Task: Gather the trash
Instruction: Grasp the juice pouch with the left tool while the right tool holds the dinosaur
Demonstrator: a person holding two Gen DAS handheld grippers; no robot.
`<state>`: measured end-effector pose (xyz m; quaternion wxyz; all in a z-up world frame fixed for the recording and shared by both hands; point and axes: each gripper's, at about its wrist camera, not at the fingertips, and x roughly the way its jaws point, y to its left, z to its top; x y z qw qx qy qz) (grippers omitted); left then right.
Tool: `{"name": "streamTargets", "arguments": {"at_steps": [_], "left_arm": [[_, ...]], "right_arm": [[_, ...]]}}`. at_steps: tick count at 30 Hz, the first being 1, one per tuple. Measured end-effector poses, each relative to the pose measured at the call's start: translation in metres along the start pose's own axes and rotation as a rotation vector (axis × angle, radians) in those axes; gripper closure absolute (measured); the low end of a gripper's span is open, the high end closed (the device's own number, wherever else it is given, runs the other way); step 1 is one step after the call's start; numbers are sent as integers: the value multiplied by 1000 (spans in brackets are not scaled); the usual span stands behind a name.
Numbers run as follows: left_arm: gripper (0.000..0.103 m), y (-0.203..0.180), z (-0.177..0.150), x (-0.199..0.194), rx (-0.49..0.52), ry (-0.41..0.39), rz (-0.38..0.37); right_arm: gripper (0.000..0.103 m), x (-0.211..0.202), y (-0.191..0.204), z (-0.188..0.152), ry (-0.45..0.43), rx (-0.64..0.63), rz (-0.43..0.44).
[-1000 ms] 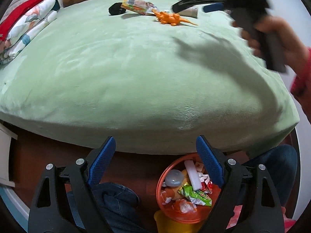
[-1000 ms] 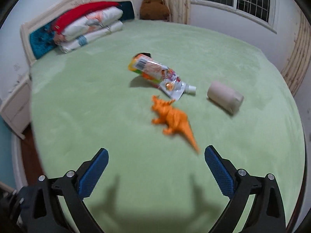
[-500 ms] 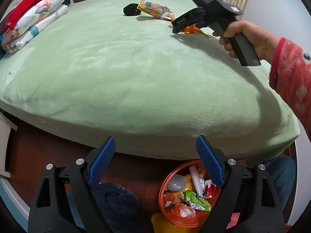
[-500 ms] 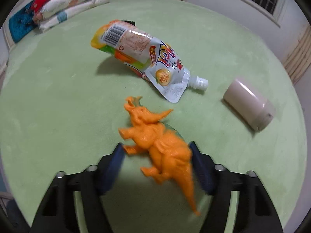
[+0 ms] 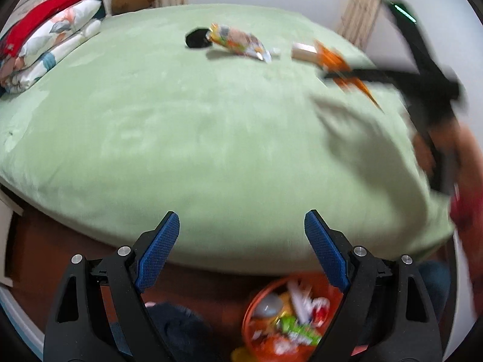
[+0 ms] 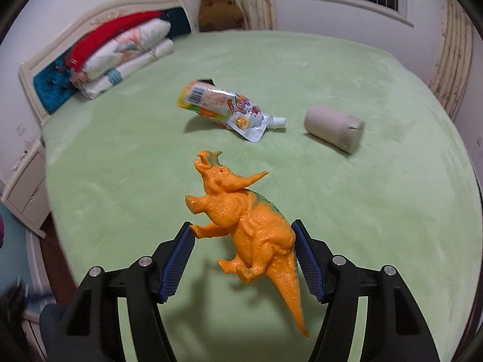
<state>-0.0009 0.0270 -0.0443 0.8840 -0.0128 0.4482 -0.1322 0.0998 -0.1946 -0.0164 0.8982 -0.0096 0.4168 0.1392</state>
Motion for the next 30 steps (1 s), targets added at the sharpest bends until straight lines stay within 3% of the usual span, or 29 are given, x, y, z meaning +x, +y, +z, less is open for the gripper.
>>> {"name": "streamTargets", "arguments": {"at_steps": [8,11,15,20,26,29,30], "left_arm": [[20,33,120,42,-250,-140,-135],[20,37,158,73,-328,-172,-126],[20,42,201,123,-410,-158,-123],[20,56,233,167,-556,-173,-166],[20,67,243,197,-673,-160,-205],[47,70,244,201,-692,-150,-250],[47,67,246,199,-666,-153,-237]], "right_arm": [[39,-82,-2,-34,-105,-6,18],[39,-96,0,-44,-122,-30,4],[38,-102,1,-55,-123,-31,-6],[38,-101,1,-71,-107,-15,12],[38,-98,3,-78,-90,-20,25],[38,-100,6,-78,-94,-29,25],[38,-99,6,-77,-95,-31,24]]}}
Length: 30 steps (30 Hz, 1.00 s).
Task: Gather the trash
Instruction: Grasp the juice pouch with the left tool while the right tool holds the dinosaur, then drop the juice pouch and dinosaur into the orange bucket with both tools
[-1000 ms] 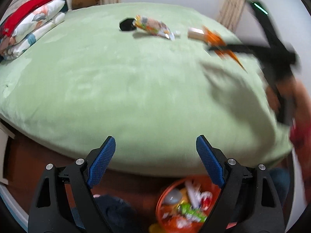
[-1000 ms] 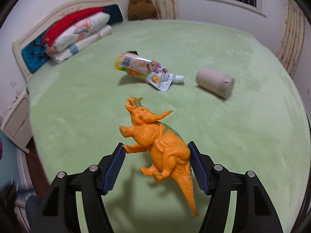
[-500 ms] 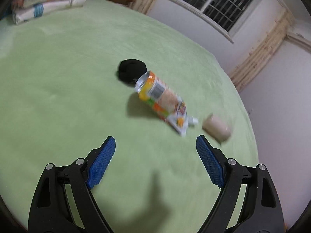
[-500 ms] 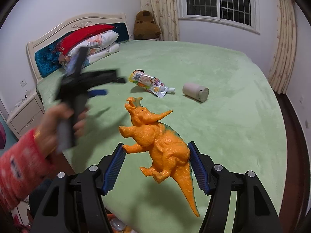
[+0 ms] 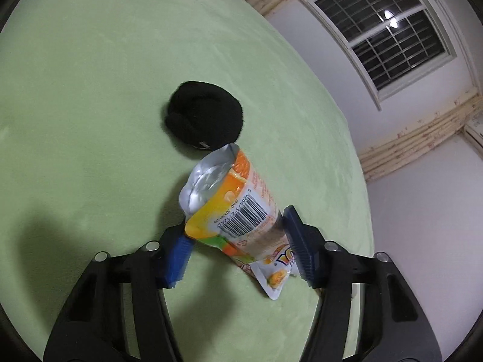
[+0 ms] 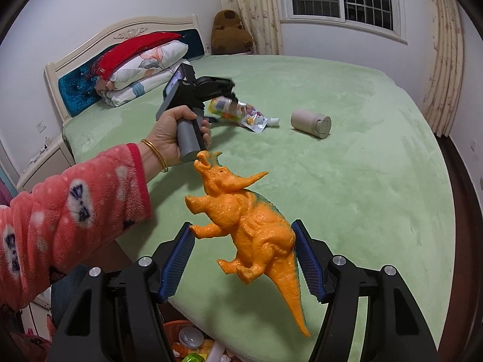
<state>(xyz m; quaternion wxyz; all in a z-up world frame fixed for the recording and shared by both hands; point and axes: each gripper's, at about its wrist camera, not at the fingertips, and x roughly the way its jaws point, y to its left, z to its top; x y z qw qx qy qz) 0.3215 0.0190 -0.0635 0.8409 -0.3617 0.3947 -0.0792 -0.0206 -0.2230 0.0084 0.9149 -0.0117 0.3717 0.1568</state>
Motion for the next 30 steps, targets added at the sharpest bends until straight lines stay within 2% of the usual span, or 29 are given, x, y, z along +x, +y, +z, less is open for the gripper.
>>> {"name": "streamTargets", "arguments": {"at_steps": [8,14,17,22,26,30], "left_arm": [[64,-24,-1,-19,152,-48,17],[65,-57,-11,-53,311,-88,35],[65,-73,-25,-77,390,-92,35],[65,-92,-66,-127,571,-106,62],[65,-92,-108,-179,691,-100,52],[65,-81,-148,-225,751,-60,8]], "right_arm": [[39,2,4,-2,-3,-6,1],[39,-6,7,-4,-10,-20,-17],[39,-13,8,-7,-14,-14,-23],[39,-31,5,-15,-34,-3,-45],[38,-49,2,-23,-52,15,-51],[38,-67,7,-31,-74,17,-62]]}}
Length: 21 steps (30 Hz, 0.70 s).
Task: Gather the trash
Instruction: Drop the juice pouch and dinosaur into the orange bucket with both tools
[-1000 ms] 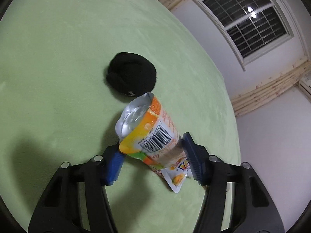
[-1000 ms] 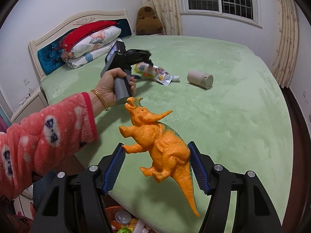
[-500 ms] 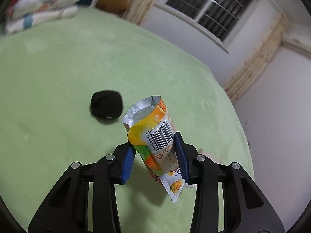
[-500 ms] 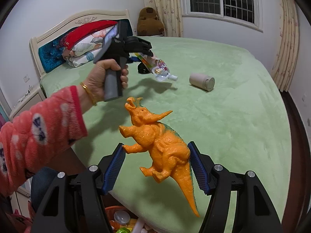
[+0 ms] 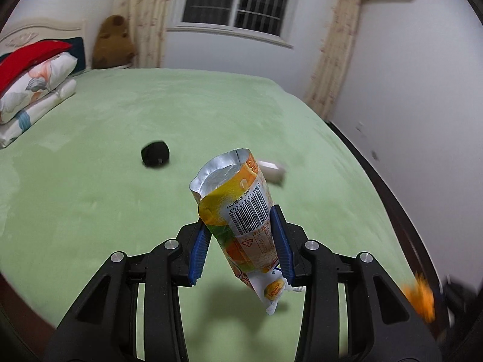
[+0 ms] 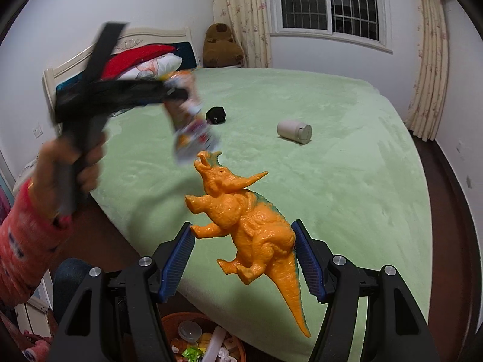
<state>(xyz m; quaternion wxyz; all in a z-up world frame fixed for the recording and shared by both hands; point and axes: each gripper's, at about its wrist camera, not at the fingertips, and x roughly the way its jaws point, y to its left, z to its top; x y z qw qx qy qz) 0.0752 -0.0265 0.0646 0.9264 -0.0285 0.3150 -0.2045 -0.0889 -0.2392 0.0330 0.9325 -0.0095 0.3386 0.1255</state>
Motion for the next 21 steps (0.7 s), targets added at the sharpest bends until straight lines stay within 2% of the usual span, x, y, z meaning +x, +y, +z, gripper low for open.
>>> {"name": "streamTargets", "arguments": {"at_steps": [6,9,12,14,16,21], "left_arm": [[65,-22,-66,-71,89,16,-70],[65,-29,-94,-92,133,29,-60],[65,-30,-122,-100,157,76,-51],[65,-30,-140,-99,167,115,-39],[65,-31,-163,-91,178,189,-47],[65,-31,-225,-42,177,411,-74]], "right_arm": [[38,-33,17,-10,-29,-42,-22],[38,-47,28,-17,-30,-67,-11],[38,-55,39,-28,-7,-85,9],[38,-54,45,-37,24,-90,20],[38,-47,51,-51,79,-87,37],[38,-5,56,-98,261,-36,71]]}}
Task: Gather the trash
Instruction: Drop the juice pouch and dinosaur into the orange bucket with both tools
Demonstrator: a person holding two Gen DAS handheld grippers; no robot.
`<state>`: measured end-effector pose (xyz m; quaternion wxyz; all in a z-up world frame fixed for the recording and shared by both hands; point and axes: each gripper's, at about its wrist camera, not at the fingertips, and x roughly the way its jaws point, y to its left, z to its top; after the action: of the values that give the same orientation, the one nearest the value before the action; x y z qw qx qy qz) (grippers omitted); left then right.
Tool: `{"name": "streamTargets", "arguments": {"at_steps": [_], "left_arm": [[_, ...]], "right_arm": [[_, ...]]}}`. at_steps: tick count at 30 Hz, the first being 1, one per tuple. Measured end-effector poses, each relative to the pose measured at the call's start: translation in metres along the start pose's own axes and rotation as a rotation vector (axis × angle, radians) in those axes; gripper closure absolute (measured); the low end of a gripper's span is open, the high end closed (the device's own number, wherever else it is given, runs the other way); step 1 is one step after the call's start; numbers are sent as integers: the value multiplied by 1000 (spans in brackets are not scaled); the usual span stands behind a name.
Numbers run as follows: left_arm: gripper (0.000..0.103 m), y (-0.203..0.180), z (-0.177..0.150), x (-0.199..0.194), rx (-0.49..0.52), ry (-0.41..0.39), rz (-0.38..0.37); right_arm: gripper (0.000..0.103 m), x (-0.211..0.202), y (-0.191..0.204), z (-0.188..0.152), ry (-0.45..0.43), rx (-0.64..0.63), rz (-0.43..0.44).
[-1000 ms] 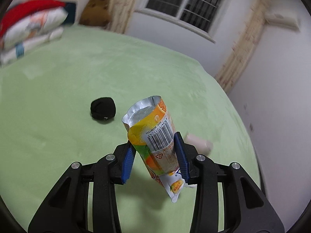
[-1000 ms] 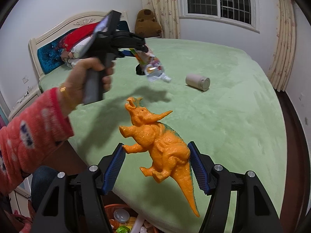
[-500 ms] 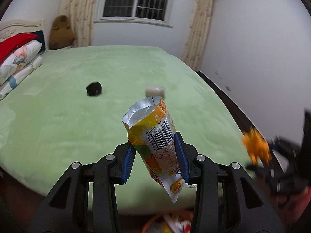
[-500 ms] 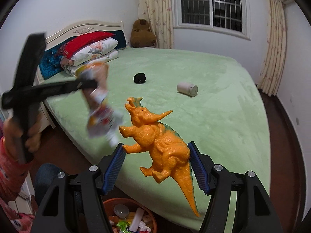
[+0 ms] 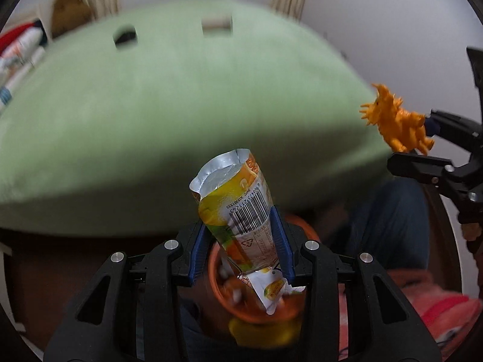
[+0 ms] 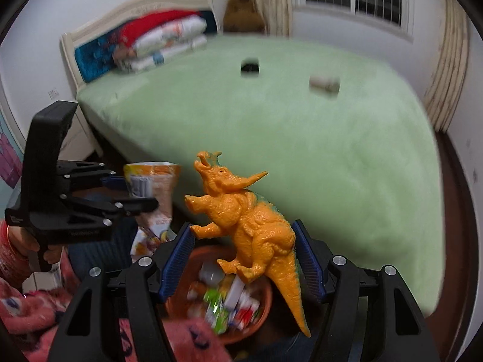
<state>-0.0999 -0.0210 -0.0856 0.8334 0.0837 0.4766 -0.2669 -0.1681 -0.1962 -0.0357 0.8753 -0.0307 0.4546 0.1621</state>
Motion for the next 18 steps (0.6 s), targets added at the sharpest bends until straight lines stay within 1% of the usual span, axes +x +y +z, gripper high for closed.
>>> {"name": "streamTargets", "arguments": {"at_steps": [2,4,6,10,12,13,14,15,16,17,18], "left_arm": [[65,-1,-11,27,-1,65,-8],[65,-1,-22,63,-7,155,-13],[65,0,-30,90,-14,218,-1],[65,0,-40,124,-21,303,8],[64,5,-43,140,-45,352,-7],[63,8,-44,147,-54,369,-5],[62,10,-46,154,-58,385,13],[55,9,-51,156,-59,393,30],[48,9,-55,159,-63,403,50],[36,12,-54,161,-71,408,63],[35,15,-53,161,-81,405,70]], "right_arm": [[38,20,0,-13,60,21,11],[38,47,-1,-27,138,46,14],[38,73,-5,-40,210,77,29],[38,112,-11,-60,310,110,33],[38,127,-14,-66,352,128,46],[38,135,-15,-71,372,135,50],[38,141,-15,-72,385,139,48],[37,145,-16,-75,394,150,44],[32,148,-19,-75,397,157,43],[29,147,-20,-76,397,160,44],[23,147,-20,-74,392,160,41]]}}
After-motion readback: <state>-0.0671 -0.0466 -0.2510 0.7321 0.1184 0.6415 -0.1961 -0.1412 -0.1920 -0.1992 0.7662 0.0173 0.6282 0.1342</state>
